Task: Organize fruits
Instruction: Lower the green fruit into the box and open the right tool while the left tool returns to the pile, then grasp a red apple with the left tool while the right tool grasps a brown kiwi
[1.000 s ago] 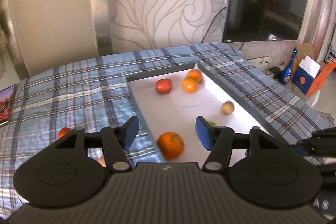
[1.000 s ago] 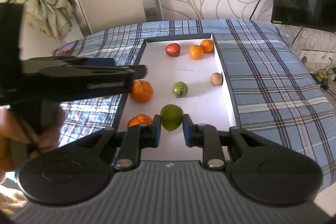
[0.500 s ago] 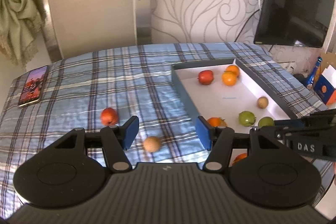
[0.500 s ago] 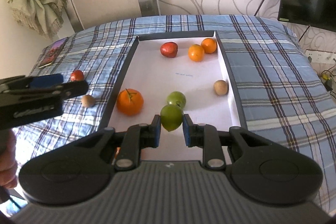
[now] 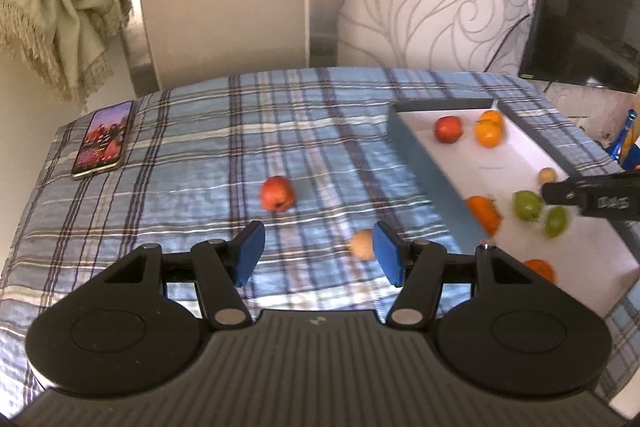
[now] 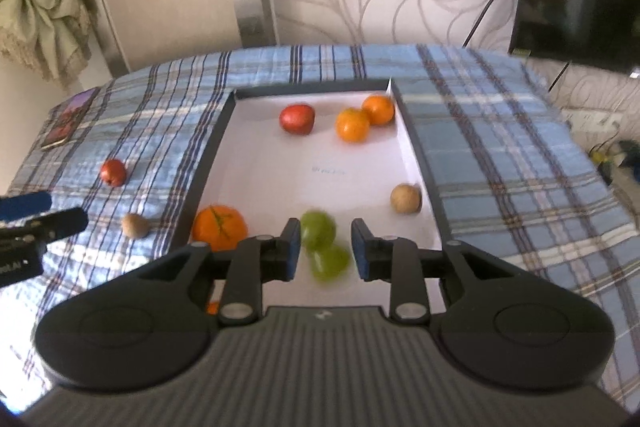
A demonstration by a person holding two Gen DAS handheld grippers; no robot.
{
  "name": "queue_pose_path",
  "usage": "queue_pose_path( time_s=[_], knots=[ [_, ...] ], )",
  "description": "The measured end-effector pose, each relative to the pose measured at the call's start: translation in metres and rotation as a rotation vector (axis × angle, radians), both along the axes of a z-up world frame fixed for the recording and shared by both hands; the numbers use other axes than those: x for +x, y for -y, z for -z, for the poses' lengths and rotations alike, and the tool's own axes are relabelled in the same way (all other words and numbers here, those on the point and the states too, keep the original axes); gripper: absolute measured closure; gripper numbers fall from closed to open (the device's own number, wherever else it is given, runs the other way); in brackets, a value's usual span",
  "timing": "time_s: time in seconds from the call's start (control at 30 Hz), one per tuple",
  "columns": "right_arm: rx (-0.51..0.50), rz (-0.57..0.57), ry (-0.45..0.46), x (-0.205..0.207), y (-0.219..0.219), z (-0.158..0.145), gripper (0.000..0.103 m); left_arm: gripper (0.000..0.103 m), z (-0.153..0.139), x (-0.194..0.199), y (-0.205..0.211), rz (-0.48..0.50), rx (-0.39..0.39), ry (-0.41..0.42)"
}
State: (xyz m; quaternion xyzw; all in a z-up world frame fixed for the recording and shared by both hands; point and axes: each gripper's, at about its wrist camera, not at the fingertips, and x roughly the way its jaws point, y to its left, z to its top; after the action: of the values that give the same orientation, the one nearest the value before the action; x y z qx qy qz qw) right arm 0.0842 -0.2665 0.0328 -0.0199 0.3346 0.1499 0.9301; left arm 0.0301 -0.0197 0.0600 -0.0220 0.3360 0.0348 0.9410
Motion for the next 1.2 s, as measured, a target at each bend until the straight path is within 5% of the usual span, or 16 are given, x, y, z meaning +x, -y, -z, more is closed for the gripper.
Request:
queue_pose_path(
  time_s=[0.17,0.27,0.43,0.7,0.83,0.97,1.2],
  knots=[
    [0.026,-0.004,0.077,-0.016,-0.016,-0.015,0.067,0.038,0.014,0.025,-0.026,-0.019,0.007,-0.008],
    [0.063,-0.124,0.111,-0.028,-0.042,-0.026,0.068,0.038,0.023,0.045,-0.037,0.01,0.0,-0.013],
    [-0.007,-0.255,0.002,-0.024,-0.1,-0.013,0.069,0.04,0.037,0.068,-0.047,0.092,0.015,-0.014],
    [-0.084,-0.234,-0.09,-0.006,-0.149,0.016,0.069,0.048,0.052,0.079,-0.06,0.175,-0.036,-0.037],
    [-0.119,-0.209,-0.089,-0.004,-0.159,0.024,0.069,0.049,0.054,0.081,-0.061,0.205,-0.041,-0.023],
    [-0.129,-0.195,-0.081,-0.003,-0.165,0.029,0.074,0.068,0.056,0.08,-0.063,0.214,-0.04,-0.005],
    [-0.122,-0.164,-0.031,-0.024,-0.156,0.015,0.075,0.069,0.048,0.07,-0.065,0.19,-0.061,0.009]
  ],
)
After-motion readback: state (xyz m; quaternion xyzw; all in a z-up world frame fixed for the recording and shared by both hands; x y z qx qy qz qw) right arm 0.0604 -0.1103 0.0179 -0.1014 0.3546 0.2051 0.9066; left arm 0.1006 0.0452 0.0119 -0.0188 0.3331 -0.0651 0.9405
